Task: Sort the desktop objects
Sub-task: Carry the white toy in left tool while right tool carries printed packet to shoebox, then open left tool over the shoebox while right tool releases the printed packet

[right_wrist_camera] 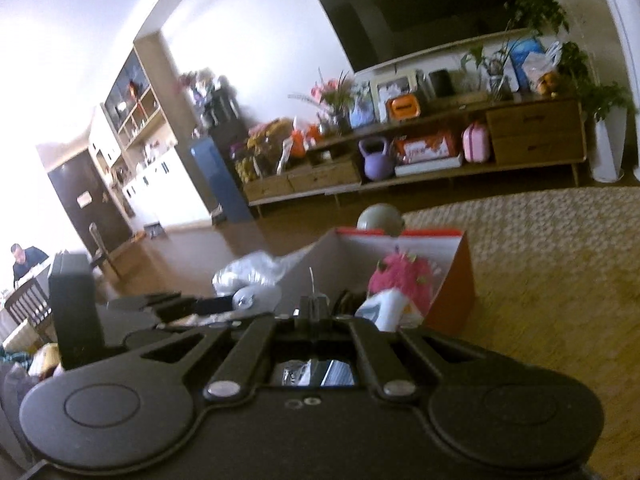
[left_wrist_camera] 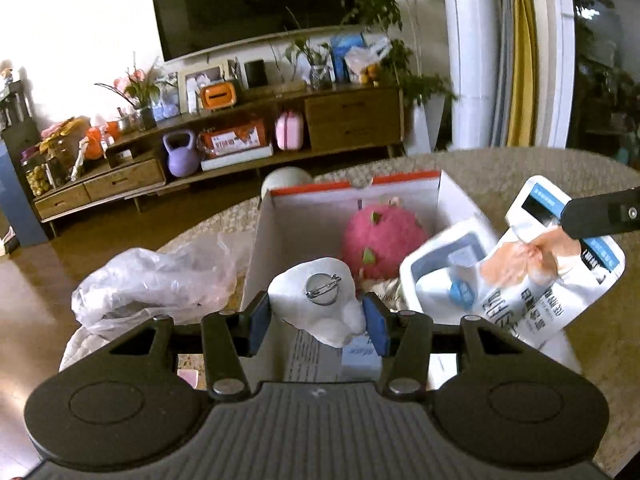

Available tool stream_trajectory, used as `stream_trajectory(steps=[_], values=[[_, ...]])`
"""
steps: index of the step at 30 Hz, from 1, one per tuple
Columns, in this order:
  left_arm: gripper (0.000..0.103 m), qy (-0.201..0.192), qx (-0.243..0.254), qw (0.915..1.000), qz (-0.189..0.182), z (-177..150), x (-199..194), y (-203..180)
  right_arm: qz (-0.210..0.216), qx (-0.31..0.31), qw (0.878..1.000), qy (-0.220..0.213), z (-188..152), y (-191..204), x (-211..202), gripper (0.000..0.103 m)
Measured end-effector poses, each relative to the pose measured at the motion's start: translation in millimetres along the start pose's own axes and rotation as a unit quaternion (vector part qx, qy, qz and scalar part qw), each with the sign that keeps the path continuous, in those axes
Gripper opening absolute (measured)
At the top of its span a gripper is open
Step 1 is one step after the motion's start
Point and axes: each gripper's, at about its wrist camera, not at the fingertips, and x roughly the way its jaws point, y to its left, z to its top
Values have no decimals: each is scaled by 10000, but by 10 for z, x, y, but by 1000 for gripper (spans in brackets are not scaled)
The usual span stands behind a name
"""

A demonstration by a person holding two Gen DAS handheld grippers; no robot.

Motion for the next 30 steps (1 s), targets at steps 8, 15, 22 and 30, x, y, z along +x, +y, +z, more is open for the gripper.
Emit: stream_trajectory(steps=[8,15,22,30], values=[[49,210,262,9993,-184,-98,216,-24,-176,-293,9986,403,-270,136,249,0],[49,542,263,9978,-267,-185,388,-16,-423,-769,9948,507,-337,209,354,0],[51,643,218,9974,-237,-245,425,-10,-876,-1373,9843,686,-447,205,370,103],[74,511,130,9986,-58,-229,260,-45,-831,-1439,9822,875,-466,190,301,103]])
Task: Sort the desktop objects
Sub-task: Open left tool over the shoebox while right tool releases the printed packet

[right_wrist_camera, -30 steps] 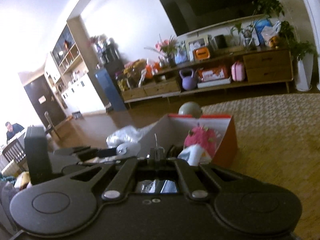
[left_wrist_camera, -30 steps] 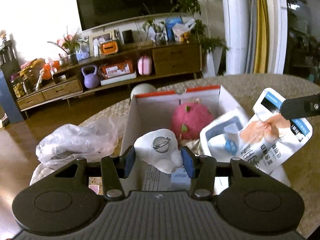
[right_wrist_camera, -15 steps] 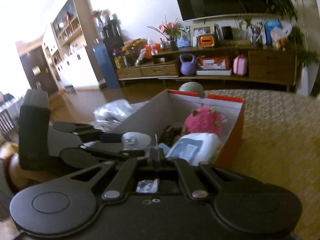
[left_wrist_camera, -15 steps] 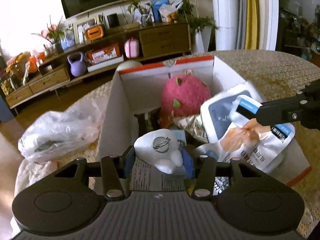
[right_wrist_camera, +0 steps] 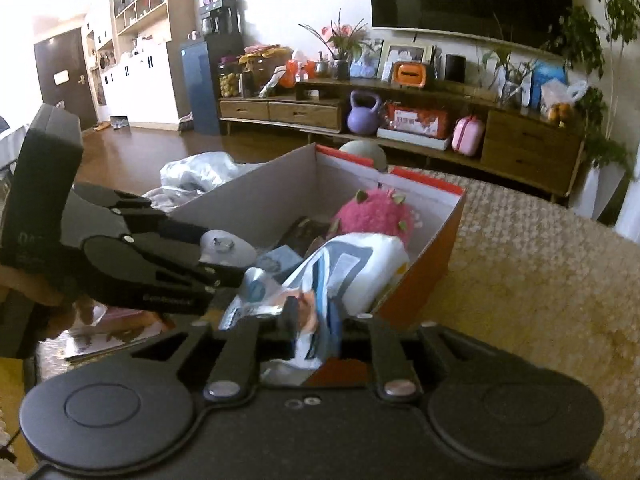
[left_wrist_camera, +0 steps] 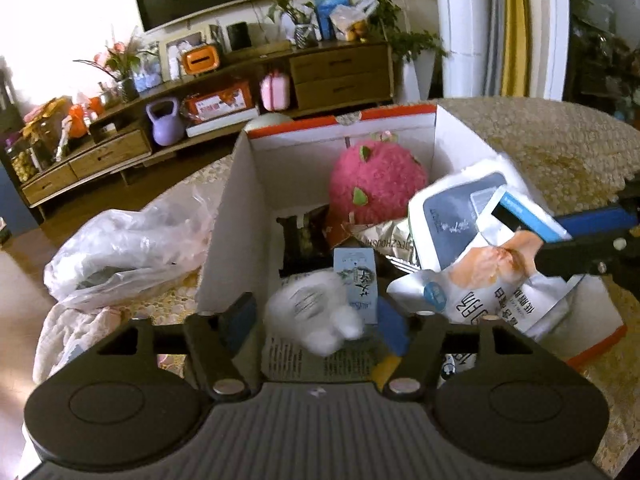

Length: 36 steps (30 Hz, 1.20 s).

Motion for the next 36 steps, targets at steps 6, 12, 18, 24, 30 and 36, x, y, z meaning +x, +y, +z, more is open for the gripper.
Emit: stream_trajectory(steps=[6,12,18,24,30,36], values=[[84,-272,-231,9994,18,-14,-275,-7,68,-34,9999,-120,-53,33,-204,103],[88,-369,-512,9980,-102,-102,-465,-60,117,28,9996,-268,-94,115,-394,103],[101,-465,-694,9962,-230,-185,-623,-181,9,-111,9989,-450,-177,228,-558,103],[102,-622,-859,9940,-282,-230,-795,-342,-438,-382,9953,-775,-336,265,-743,103],[102,-666,-906,9932,-298,-267,-893,-499,-648,-150,9946,-801,-483,140,-874,103],[102,-619,-865,9939,-285,-336,-951,-678,-740,95,9944,-743,-612,33,-961,103]])
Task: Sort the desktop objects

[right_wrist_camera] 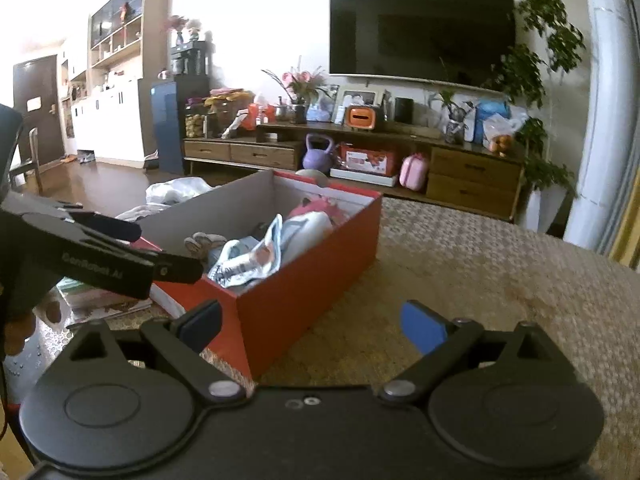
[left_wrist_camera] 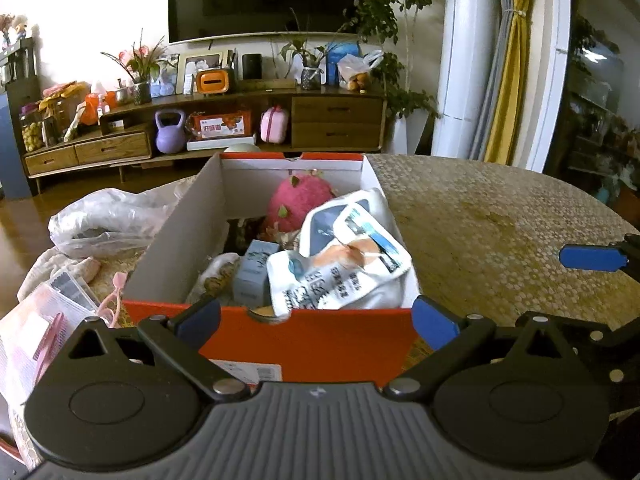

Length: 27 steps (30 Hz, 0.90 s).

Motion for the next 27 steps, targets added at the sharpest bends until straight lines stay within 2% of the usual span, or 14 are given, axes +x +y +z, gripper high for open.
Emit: stream_trajectory(steps=[7,27], values=[[102,48,58,10000,-20,-75,-40,-158,-180,154,9997,71,-128,-96,-66,103],[102,29,-125,9999,96,-205,-47,-275,-278,634,9975,140,-359,-306,-159,103]])
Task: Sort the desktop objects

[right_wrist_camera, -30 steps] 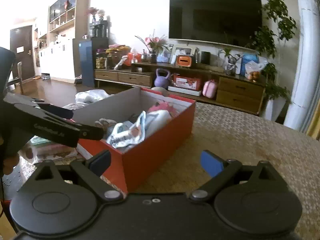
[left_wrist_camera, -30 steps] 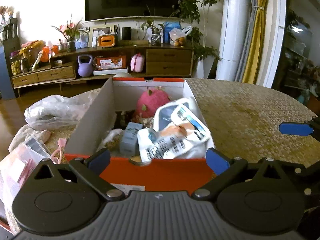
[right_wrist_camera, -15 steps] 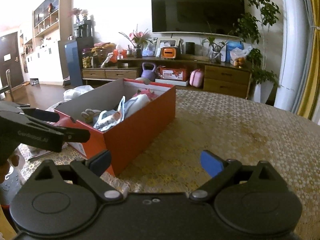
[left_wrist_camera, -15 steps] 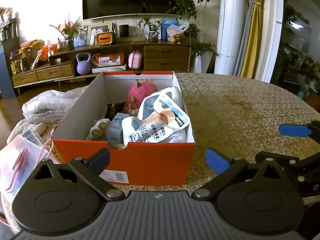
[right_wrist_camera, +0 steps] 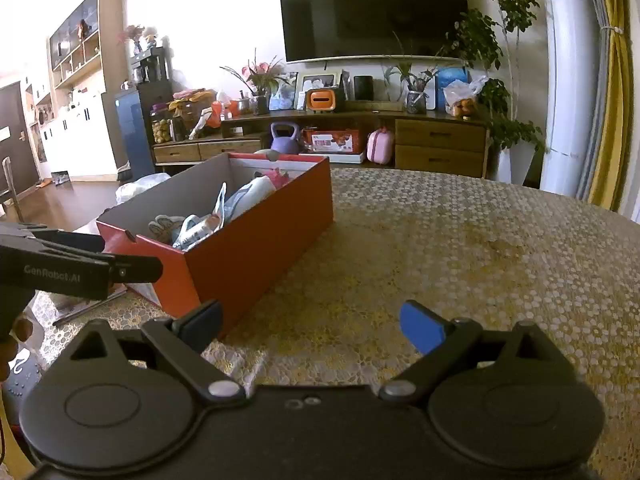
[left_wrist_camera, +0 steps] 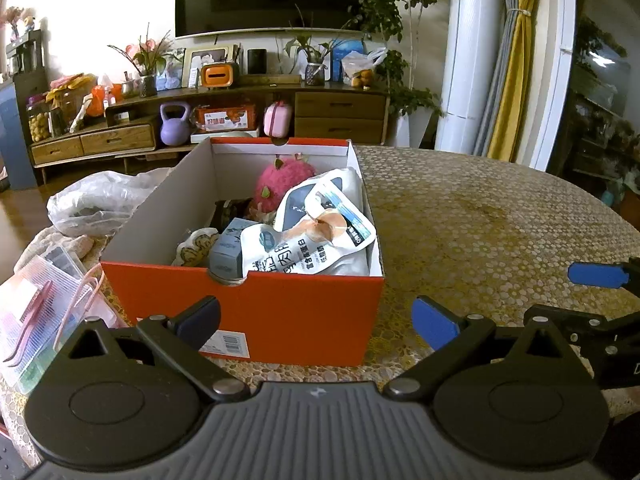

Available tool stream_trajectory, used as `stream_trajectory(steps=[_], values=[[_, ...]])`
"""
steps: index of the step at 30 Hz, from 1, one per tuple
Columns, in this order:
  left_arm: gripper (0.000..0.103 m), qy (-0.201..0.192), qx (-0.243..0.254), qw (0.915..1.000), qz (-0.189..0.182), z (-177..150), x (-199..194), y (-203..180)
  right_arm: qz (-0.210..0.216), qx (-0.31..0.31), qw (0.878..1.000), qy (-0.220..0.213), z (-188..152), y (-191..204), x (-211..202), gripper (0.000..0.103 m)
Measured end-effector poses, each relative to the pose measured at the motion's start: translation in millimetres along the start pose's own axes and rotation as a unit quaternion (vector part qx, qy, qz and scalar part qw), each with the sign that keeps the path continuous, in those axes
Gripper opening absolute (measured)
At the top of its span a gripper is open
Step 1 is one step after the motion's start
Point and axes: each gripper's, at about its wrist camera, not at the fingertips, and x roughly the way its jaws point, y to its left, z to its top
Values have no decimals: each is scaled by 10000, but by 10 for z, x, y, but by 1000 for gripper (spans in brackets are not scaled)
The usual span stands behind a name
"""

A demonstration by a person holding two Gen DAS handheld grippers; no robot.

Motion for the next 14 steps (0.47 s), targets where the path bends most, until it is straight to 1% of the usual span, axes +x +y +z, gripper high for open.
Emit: stream_trajectory(steps=[12,14], values=[[102,-175,90,9998,85,-12,-31,-45,-8,104,9999,15,-47,-39,-11,103],[102,-157,96,9998,39,-10,-26,-48,-16,135,9999,30,-59,-47,-7,103]])
